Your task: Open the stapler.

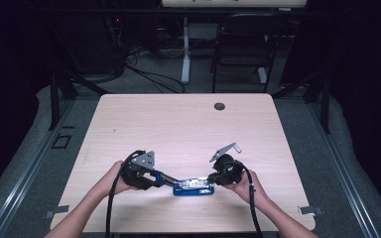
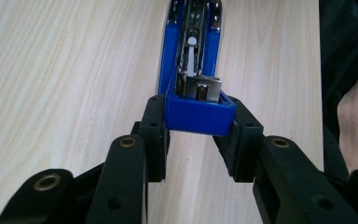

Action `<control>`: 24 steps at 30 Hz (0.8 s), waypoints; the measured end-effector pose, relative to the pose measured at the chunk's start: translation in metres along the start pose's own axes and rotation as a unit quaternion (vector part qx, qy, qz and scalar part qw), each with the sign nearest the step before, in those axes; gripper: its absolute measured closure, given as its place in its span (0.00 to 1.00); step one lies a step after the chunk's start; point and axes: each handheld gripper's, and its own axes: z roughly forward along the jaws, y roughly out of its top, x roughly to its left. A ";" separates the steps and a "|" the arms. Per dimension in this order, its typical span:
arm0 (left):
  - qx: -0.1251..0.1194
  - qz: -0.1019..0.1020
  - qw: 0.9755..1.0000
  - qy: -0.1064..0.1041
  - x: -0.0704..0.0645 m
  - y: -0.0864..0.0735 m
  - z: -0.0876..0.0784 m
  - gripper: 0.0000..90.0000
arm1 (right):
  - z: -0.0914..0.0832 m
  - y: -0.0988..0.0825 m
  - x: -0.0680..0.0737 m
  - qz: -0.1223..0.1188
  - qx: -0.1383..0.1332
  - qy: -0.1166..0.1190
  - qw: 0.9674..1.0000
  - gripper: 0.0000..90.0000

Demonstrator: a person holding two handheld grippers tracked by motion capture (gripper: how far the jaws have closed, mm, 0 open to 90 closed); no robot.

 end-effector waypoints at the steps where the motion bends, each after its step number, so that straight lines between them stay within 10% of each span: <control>1: -0.005 -0.002 1.000 0.004 0.000 -0.002 0.001 0.73 | -0.002 0.001 0.001 -0.001 -0.004 0.000 1.000 0.93; 9: -0.003 -0.001 1.000 0.006 0.000 0.000 0.001 0.73 | -0.008 0.011 0.008 -0.019 -0.029 -0.008 0.999 0.98; 24: 0.000 0.000 1.000 0.003 0.001 -0.001 0.001 0.73 | 0.022 0.059 0.052 -0.068 -0.063 0.068 0.993 1.00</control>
